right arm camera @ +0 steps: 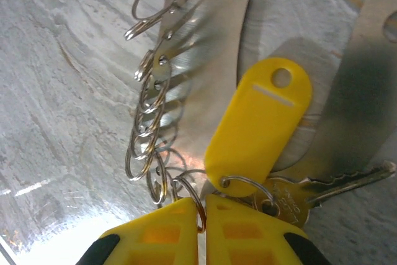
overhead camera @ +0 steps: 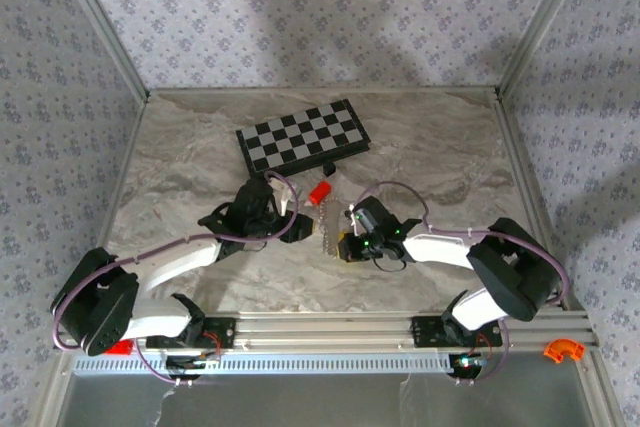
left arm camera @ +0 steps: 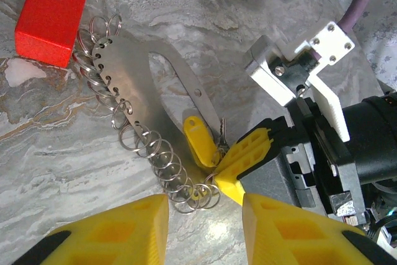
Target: Put the keys on the keyring
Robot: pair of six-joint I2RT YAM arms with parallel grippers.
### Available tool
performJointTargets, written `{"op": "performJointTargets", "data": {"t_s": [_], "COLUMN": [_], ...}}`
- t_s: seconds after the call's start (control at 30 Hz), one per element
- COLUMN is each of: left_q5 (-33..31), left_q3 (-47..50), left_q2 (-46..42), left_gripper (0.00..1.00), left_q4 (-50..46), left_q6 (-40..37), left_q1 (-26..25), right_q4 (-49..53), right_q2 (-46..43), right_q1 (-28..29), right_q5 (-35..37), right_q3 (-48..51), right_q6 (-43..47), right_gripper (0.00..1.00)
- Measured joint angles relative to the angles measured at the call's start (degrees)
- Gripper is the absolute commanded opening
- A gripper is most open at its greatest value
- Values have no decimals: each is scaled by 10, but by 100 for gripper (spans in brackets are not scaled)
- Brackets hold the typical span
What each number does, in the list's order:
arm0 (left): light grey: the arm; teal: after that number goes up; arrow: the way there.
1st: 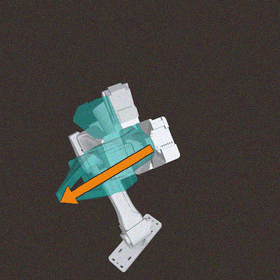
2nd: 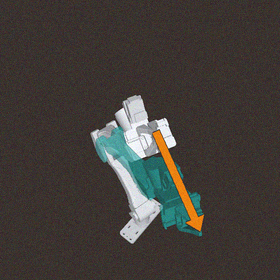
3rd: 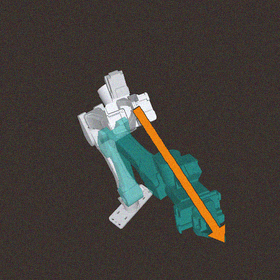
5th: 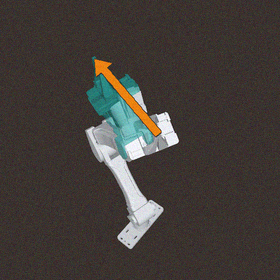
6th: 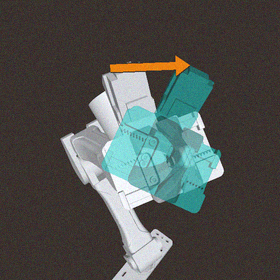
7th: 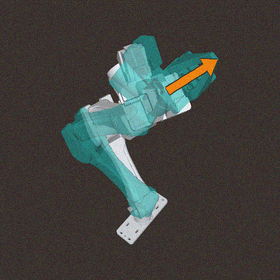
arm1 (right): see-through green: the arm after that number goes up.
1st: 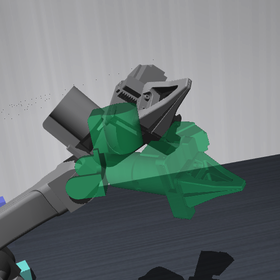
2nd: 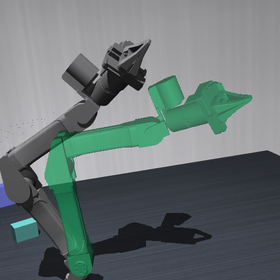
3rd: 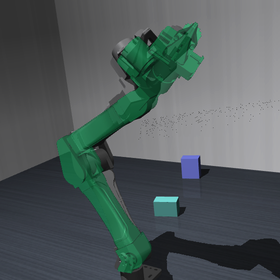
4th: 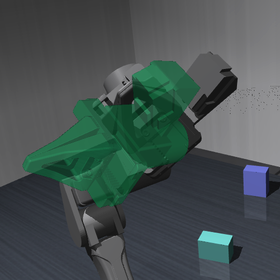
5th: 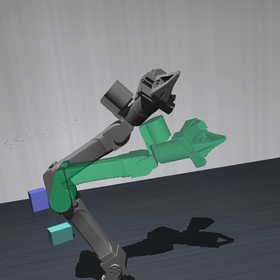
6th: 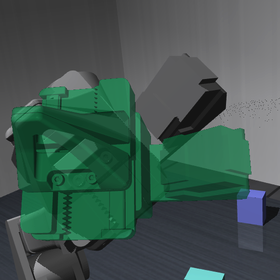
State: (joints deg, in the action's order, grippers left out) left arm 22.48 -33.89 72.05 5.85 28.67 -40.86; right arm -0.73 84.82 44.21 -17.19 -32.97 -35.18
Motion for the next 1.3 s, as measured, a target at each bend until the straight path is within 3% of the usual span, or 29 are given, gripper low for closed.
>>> {"op": "performJointTargets", "data": {"t_s": [0.5,1.03,1.3], "left_q5": [1,1,0], "left_q3": [7,14,15], "left_q2": [-5,-18,-51], "left_gripper": [36,36,36], "left_q4": [4,4,3], "left_q6": [4,4,1], "left_q1": [0,0,0], "right_q4": [-12,-20,45], "right_q2": [11,9,-124], "right_q1": [6,9,33], "right_q5": [-2,-3,31], "right_q3": [-4,-11,-19], "right_q6": [0,1,61], "right_gripper": [15,0,0]}}
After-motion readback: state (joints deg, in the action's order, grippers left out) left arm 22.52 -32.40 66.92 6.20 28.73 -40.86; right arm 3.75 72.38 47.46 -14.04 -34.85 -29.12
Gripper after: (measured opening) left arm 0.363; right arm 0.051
